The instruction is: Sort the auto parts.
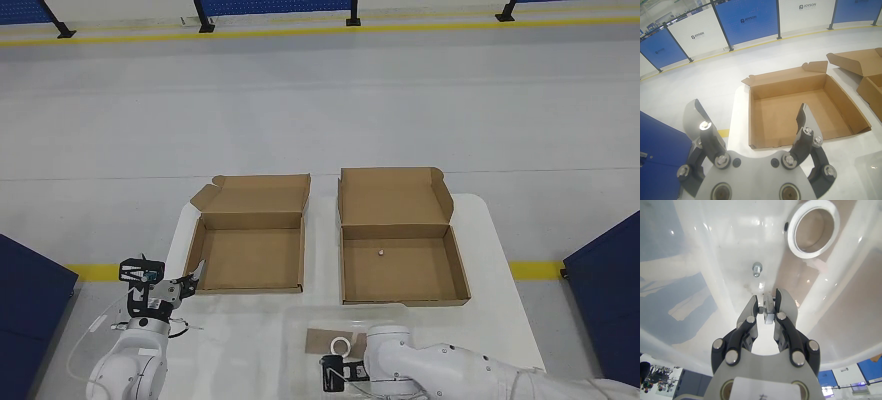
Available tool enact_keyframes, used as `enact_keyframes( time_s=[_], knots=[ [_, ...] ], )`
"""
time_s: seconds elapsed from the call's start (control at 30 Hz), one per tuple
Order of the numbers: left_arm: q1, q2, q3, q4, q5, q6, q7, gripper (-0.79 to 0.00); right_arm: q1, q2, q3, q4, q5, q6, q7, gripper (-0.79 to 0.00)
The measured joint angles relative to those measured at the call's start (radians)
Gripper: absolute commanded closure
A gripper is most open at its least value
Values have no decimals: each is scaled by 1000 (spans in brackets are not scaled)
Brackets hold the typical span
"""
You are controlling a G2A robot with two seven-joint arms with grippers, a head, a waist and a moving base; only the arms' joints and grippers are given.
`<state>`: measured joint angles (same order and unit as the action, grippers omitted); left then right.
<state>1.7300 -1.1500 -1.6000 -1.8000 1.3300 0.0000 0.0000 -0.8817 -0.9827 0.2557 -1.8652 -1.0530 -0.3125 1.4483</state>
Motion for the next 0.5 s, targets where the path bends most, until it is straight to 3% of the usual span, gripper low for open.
enact_keyframes(
  time_s=[0.37,0.5],
  knots=[
    [0,0,0,0,0,0,0,-785,-102,88,177,-68,56,60,-136,0],
    [0,0,0,0,0,0,0,-785,-109,93,190,-70,63,63,-149,0]
  ],
)
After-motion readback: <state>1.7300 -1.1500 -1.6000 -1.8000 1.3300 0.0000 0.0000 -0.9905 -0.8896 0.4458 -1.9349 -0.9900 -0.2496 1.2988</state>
